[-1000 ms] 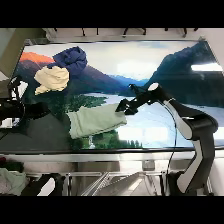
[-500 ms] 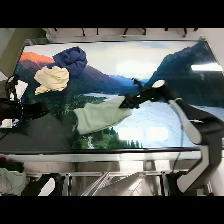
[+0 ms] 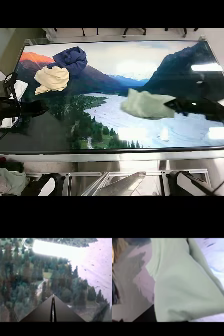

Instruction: Fold the shirts.

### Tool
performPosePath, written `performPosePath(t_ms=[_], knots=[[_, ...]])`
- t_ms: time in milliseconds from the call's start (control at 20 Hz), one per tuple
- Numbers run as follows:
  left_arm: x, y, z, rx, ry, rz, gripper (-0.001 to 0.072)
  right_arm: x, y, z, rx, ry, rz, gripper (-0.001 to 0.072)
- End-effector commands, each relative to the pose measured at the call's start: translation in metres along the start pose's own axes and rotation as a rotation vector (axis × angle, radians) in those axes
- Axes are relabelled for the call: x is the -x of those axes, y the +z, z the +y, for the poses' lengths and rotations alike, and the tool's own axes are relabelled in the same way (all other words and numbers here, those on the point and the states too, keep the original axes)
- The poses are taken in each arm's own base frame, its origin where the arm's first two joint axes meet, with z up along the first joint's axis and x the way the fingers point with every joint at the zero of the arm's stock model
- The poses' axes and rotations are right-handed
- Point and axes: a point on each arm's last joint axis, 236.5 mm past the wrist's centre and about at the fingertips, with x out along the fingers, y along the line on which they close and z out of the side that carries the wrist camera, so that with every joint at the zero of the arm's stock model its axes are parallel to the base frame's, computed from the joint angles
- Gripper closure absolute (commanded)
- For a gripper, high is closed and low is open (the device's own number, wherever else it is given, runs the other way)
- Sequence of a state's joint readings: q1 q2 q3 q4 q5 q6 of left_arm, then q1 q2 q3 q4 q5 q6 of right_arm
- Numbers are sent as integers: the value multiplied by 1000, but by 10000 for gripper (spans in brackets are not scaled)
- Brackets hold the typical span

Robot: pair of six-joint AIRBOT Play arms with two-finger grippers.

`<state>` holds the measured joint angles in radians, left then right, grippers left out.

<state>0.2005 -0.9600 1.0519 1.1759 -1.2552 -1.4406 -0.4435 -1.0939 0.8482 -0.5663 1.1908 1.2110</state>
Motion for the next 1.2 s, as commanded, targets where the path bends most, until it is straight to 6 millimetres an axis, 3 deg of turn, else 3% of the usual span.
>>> performPosePath(t_ms=[0, 150, 250, 400, 550, 750, 950, 1150], knots=[[0, 6, 0, -1, 1, -27, 696, 64, 36, -12, -20, -72, -305, 692], [-3, 8, -5, -22, -4, -31, 696, 63, 55, -26, -80, -70, -351, 692], [-12, 6, -13, -45, -16, -6, 695, 58, 77, -22, -70, -13, -363, 692], [-30, 2, -26, -79, -38, 52, 696, 62, 134, -11, -55, 60, -422, 692], [-45, 12, -45, -126, -62, 88, 696, 69, 189, -5, -5, 74, -459, 693], [-54, 32, -78, -208, -99, 125, 695, 71, 241, -14, 23, 71, -503, 692], [-50, 54, -107, -284, -122, 114, 695, 72, 241, -53, -44, 4, -476, 692], [-40, 74, -121, -312, -135, 68, 695, 87, 198, -112, -176, -180, -329, 693]])
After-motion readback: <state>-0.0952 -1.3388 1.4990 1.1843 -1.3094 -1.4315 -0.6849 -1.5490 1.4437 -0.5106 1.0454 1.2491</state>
